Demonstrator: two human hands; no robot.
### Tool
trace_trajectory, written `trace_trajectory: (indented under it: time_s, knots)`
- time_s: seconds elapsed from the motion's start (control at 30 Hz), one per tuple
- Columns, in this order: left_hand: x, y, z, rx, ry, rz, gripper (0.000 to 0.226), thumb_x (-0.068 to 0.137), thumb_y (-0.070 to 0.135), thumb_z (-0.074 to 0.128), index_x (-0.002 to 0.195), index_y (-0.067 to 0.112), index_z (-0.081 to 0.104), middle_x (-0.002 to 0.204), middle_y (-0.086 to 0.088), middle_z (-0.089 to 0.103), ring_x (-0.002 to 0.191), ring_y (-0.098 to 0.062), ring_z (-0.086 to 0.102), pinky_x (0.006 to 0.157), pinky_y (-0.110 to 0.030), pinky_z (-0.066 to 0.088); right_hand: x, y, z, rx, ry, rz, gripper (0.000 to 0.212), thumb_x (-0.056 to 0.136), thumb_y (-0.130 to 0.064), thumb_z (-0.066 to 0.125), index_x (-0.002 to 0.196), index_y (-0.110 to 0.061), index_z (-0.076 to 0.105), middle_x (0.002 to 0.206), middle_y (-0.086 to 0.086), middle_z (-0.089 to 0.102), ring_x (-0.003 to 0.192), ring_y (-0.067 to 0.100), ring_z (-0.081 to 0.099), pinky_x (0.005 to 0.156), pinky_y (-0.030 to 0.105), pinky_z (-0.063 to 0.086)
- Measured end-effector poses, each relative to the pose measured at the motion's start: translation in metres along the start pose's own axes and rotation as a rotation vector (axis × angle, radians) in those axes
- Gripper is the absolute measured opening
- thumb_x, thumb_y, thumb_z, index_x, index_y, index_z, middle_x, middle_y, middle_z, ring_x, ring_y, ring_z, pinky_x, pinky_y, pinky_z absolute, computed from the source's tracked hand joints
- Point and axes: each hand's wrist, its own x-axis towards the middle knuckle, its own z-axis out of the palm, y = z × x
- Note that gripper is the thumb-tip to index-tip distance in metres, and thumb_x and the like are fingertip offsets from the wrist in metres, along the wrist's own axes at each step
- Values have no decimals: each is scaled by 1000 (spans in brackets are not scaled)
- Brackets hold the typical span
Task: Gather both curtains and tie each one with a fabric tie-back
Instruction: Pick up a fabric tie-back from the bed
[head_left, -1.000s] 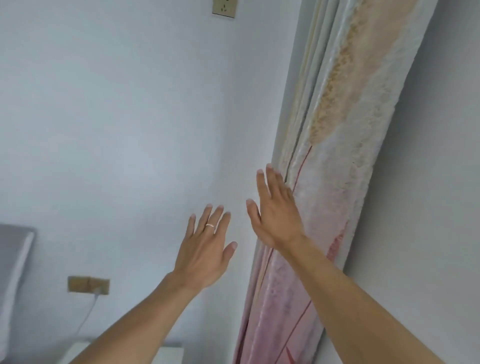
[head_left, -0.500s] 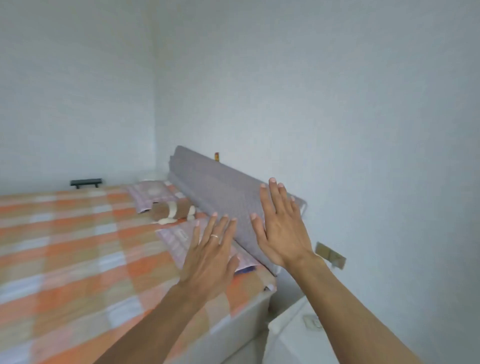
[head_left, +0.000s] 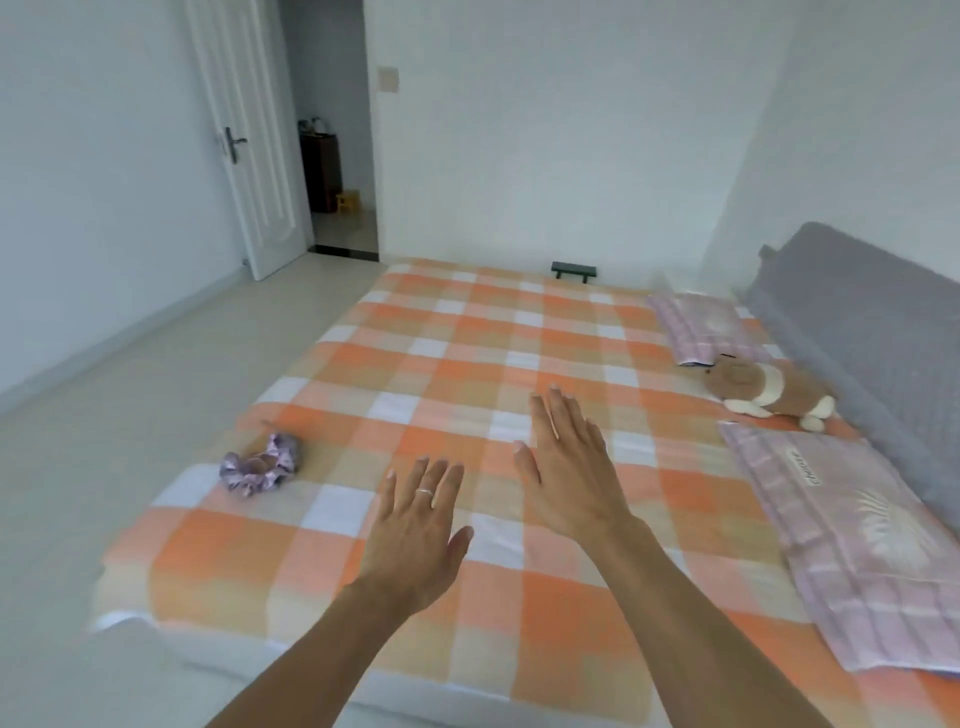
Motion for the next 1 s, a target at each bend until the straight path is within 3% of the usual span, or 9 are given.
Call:
trace_trajectory:
  time_s: [0.23,0.37,0.43,0.63,0.8,0.9,1.0]
  knots:
    - [3,-167,56,41,-135,-334,62,83,46,40,132,10,46,130,-10,63,127,-32,53,96,-53,46,130,-99,147,89,-233,-228,59,103,-37,25,155,-14,9,165,7,-2,152,24,1,122,44,12]
    - [34,-251,119,-68,-216,-532,66,96,41,39,152,15,14,160,-4,20,149,-24,5,120,-45,11,209,-140,257,111,-335,-370,59,102,-35,28,154,-13,14,165,7,4,152,23,6,121,42,16]
    - [58,-293,155,-77,-220,-608,68,97,41,38,153,17,7,162,0,13,150,-21,-3,121,-42,6,246,-154,316,91,-389,-451,59,102,-35,30,154,-12,14,165,6,6,151,24,7,120,41,16]
    - [113,-414,278,-72,-262,-774,71,94,34,48,151,18,9,159,-3,22,149,-20,1,119,-44,14,339,-195,490,2,-439,-688,64,94,-17,50,151,-13,21,161,6,20,146,29,20,114,43,29]
    - [135,-481,343,-15,-339,-784,76,92,29,53,151,20,5,161,0,18,149,-20,-1,120,-48,6,380,-223,580,4,-416,-787,79,79,-6,62,148,-22,26,155,8,26,142,30,27,105,43,37]
    - [144,-508,365,75,-371,-755,78,88,31,58,150,22,11,147,-3,41,146,-21,17,118,-51,5,393,-227,608,0,-396,-776,78,79,-6,63,147,-25,30,149,9,32,133,30,35,104,40,35]
    - [149,-510,366,164,-465,-696,56,87,38,57,137,19,39,127,-4,54,130,-24,40,117,-51,7,391,-225,614,-37,-387,-772,60,80,-9,62,135,-27,46,134,7,44,123,29,41,102,37,33]
